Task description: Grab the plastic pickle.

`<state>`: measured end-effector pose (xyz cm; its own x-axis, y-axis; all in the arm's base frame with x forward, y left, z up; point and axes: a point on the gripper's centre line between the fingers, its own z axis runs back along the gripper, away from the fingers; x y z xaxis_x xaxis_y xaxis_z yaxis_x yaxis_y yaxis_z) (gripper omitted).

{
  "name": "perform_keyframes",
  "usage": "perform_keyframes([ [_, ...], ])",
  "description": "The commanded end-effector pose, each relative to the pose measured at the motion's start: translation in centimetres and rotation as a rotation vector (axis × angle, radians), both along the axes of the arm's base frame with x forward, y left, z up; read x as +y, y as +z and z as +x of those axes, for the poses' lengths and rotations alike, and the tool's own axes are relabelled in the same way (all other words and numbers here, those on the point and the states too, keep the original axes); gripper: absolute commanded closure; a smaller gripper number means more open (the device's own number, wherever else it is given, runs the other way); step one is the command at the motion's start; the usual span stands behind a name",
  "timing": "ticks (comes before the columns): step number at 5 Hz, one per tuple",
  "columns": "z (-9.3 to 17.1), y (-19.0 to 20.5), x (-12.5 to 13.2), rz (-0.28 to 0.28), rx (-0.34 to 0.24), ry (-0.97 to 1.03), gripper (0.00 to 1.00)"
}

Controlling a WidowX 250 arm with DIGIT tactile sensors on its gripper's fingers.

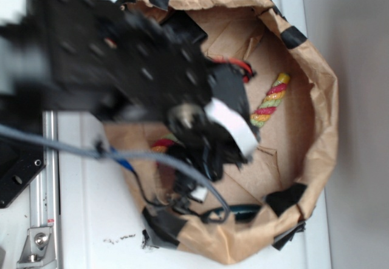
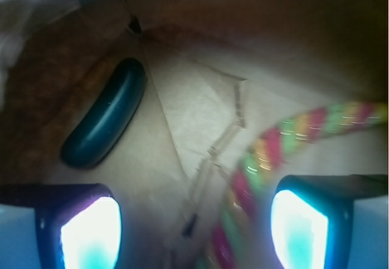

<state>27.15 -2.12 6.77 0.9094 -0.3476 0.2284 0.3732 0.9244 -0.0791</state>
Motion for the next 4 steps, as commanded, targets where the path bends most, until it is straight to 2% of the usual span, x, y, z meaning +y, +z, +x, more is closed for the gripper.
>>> perform_keyframes([
  [1,4.0,-0.1,-5.0,-0.020,-0.080,-0.045,0.00],
  [2,4.4,-0.4,-5.7,-0.072,-0.067,-0.049,0.00],
  [3,4.2,-0.2,-6.0,-0.154,-0.062,-0.034,0.00],
  [4,4.1,-1.7,-6.2,-0.135,-0.009,-0.006,0.00],
])
